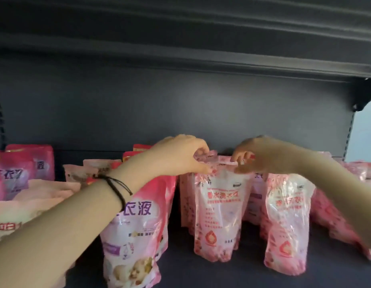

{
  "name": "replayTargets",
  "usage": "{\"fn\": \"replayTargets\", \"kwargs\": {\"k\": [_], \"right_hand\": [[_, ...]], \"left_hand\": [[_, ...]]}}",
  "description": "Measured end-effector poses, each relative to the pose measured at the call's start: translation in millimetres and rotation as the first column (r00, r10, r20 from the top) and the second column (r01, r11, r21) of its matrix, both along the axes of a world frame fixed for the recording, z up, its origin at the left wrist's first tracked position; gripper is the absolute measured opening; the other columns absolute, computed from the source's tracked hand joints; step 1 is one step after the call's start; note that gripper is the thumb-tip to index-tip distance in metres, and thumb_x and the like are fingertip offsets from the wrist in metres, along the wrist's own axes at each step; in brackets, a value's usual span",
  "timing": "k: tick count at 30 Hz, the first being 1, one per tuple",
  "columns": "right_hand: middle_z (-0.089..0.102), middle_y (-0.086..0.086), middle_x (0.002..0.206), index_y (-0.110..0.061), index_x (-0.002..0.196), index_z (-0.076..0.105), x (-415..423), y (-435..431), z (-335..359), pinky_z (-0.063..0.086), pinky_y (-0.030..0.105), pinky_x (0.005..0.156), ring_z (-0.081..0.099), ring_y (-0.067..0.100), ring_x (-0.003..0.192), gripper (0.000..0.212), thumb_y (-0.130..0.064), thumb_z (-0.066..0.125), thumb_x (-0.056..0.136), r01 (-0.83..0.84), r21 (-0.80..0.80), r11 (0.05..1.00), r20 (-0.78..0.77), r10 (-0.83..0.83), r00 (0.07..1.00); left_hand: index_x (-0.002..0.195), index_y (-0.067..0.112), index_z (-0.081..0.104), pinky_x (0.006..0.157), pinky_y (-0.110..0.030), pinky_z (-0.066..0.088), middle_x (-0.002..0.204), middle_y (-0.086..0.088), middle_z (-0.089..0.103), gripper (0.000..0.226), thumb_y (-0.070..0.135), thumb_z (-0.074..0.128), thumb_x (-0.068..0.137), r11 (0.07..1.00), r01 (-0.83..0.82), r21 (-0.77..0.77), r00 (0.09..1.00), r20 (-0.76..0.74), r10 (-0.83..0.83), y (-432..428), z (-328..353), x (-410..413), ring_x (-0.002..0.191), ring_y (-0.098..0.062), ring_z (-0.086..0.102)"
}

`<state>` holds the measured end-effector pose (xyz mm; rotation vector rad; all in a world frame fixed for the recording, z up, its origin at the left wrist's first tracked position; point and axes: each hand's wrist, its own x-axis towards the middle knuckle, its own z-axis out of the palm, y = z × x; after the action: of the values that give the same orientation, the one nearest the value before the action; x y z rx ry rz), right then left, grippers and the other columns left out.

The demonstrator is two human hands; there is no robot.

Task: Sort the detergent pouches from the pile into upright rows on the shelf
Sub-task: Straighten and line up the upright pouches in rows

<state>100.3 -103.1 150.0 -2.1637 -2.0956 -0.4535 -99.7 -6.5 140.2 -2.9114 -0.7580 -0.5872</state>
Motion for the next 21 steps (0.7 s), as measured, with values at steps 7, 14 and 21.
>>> {"fn": "replayTargets", "kwargs": {"k": [7, 14, 21], "right_hand": [[0.065, -0.007, 0.122, -0.02, 0.124, 0.064, 25.2, 17.7, -8.9, 0.045, 0.026, 0.09, 0.055, 0.008, 0.097, 0.052, -0.041, 0.074, 0.077, 0.036, -0.155, 0.987, -0.042, -0.043, 0.998], [0.071, -0.013, 0.067, -0.021, 0.084, 0.075, 31.1, 7.7, 8.0, 0.053, 0.026, 0.066, 0.067, 0.004, 0.064, 0.014, -0.031, 0.08, 0.075, -0.106, -0.034, 0.994, -0.379, 0.085, 0.921], [0.076, 0.005, 0.093, -0.008, 0.096, 0.072, 24.1, -8.1, 23.0, 0.058, 0.025, 0.075, 0.073, 0.018, 0.086, 0.012, -0.015, 0.066, 0.088, -0.133, 0.498, 0.857, -0.812, 0.515, 0.275]], "left_hand": [[0.096, 0.006, 0.068, 0.063, -0.032, 0.043, 0.091, -0.017, 0.067, 0.03, 0.025, 0.079, 0.075, 0.982, -0.136, -0.133, 0.99, -0.058, 0.129, 12.3, -14.1, 45.7, 0.08, -0.028, 0.059], [0.075, 0.014, 0.07, 0.068, -0.028, 0.045, 0.074, -0.007, 0.069, 0.01, 0.014, 0.08, 0.074, 0.913, -0.045, -0.406, 0.973, 0.191, 0.132, 9.6, 4.0, 25.5, 0.068, -0.014, 0.058], [0.086, 0.004, 0.07, 0.082, -0.039, 0.057, 0.089, -0.012, 0.075, 0.015, 0.019, 0.071, 0.083, 0.624, 0.596, -0.506, 0.414, 0.859, 0.301, -10.9, 19.9, 27.0, 0.082, -0.024, 0.071]]}}
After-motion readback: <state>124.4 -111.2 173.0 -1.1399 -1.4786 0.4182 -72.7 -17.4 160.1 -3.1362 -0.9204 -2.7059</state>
